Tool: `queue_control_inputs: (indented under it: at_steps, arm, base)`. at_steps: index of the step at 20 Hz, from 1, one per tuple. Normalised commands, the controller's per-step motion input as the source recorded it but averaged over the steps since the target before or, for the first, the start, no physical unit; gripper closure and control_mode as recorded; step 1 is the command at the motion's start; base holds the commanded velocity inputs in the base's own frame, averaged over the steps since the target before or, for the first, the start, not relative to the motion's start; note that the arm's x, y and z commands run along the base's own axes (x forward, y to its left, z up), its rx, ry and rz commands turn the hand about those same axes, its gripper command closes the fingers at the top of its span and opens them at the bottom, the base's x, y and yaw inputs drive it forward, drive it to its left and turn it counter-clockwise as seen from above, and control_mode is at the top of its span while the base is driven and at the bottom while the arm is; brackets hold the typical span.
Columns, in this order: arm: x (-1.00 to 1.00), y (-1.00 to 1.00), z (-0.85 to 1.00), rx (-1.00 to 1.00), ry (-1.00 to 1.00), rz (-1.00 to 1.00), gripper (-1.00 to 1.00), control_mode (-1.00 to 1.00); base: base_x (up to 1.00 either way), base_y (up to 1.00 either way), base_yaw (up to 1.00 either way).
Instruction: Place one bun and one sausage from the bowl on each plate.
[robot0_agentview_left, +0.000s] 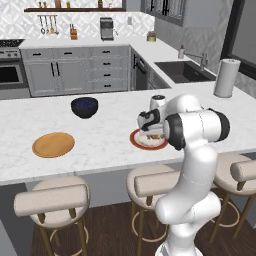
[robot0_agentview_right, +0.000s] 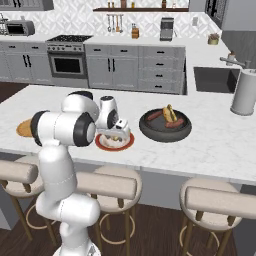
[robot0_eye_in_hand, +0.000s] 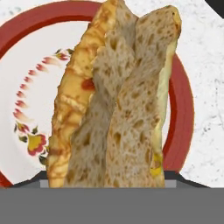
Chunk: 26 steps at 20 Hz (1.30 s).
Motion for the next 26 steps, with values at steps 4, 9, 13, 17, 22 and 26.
queue_control_inputs:
  at_steps: [4, 9, 13, 17, 22, 26]
  arm:
    - [0.04, -0.04, -0.28, -0.05, -0.08, 0.0, -1.0, -1.0]
    - [0.0, 0.0, -0.09, 0.0, -0.04, 0.0, -1.0, -1.0]
    - [-0.22, -0.13, 0.68, 0.07, -0.28, 0.0, -1.0, -1.0]
    - [-0.16, -0.34, 1.0, 0.14, -0.29, -0.01, -1.0, -1.0]
    - [-0.01, -0.97, 1.0, 0.12, -0.16, -0.14, -1.0, -1.0]
    - [0.0, -1.0, 0.99, 0.06, 0.0, -0.32, -1.0, -1.0]
  base:
    - [0.0, 0.0, 0.0]
    - [0.0, 0.0, 0.0]
    - [0.0, 0.0, 0.0]
    - [0.0, 0.0, 0.0]
    - [0.0, 0.0, 0.0]
    - [0.0, 0.0, 0.0]
